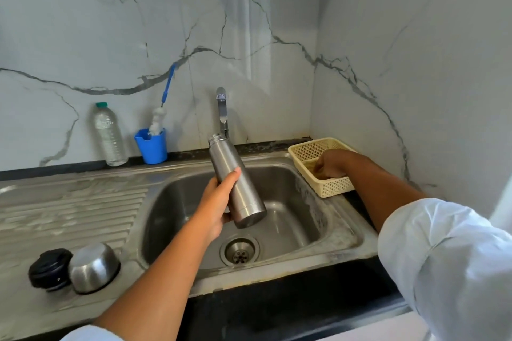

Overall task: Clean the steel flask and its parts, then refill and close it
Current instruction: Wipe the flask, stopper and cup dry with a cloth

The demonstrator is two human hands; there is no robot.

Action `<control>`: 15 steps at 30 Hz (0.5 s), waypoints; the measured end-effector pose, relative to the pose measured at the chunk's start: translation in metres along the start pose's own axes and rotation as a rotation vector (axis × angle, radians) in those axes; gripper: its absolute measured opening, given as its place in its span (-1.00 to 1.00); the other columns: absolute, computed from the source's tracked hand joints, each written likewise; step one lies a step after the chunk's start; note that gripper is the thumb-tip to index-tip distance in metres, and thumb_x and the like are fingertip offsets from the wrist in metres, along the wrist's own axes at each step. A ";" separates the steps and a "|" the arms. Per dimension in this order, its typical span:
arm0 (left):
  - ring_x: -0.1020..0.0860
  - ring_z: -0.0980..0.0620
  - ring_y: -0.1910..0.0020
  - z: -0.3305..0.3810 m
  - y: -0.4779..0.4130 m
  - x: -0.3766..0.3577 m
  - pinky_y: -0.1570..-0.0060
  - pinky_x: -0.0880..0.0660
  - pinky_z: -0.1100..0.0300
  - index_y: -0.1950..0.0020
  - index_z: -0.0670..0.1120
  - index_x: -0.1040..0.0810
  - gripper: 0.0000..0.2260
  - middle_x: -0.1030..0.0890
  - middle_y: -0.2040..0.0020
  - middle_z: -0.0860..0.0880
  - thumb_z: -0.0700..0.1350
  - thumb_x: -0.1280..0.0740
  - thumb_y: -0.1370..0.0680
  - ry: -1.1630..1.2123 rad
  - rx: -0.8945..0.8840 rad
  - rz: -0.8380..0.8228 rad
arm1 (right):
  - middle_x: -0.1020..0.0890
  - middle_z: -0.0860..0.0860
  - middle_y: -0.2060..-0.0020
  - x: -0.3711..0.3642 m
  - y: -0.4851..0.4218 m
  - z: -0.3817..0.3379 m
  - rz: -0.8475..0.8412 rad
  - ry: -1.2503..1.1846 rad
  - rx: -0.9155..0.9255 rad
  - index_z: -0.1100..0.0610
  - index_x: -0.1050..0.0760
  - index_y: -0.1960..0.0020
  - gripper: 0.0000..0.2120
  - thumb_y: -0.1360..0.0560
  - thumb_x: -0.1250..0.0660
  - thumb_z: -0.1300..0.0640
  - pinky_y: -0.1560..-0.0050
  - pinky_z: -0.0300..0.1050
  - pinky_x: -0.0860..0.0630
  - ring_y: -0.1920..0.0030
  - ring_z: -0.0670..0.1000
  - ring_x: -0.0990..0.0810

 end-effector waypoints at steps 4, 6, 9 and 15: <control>-0.63 -0.11 -0.17 0.000 -0.002 0.000 -0.13 -0.61 -0.13 -0.41 0.07 -0.44 -0.44 -0.64 -0.21 -0.06 0.25 -0.47 -0.49 -0.004 -0.009 -0.008 | -0.65 0.02 -0.22 -0.006 -0.013 0.005 0.005 -0.007 -0.049 -0.02 -0.63 -0.31 -0.68 -0.59 -0.34 -0.04 -0.25 0.02 -0.53 -0.11 0.08 -0.62; -0.63 -0.11 -0.16 0.001 -0.003 -0.001 -0.11 -0.61 -0.12 -0.40 0.07 -0.45 -0.45 -0.64 -0.21 -0.06 0.25 -0.47 -0.49 0.004 -0.009 -0.009 | -0.66 0.02 -0.20 -0.006 -0.016 0.005 0.009 0.008 -0.051 -0.01 -0.63 -0.30 -0.68 -0.58 -0.35 -0.04 -0.23 0.02 -0.54 -0.09 0.07 -0.62; -0.63 -0.11 -0.16 0.000 -0.003 0.000 -0.11 -0.61 -0.12 -0.40 0.07 -0.45 -0.44 -0.64 -0.21 -0.07 0.25 -0.47 -0.49 0.010 -0.005 -0.006 | -0.68 0.03 -0.12 -0.005 -0.020 0.004 0.023 0.016 -0.062 0.04 -0.66 -0.25 -0.69 -0.55 -0.39 -0.01 -0.16 0.00 -0.57 -0.01 0.07 -0.62; -0.63 -0.12 -0.15 0.001 -0.003 0.002 -0.05 -0.60 -0.09 -0.39 0.06 -0.43 -0.47 -0.63 -0.20 -0.08 0.23 -0.46 -0.51 0.015 -0.003 0.005 | -0.64 0.07 0.08 -0.007 -0.019 0.000 0.170 0.031 -0.097 0.16 -0.64 -0.16 -0.74 -0.55 -0.38 0.04 0.12 -0.10 -0.48 0.15 0.06 -0.58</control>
Point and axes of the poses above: each hand's wrist, its own y-axis away from the middle knuckle, its own x-axis out of the back of the hand, z = x × y, the point moved 4 cm from there along -y, towards the middle knuckle
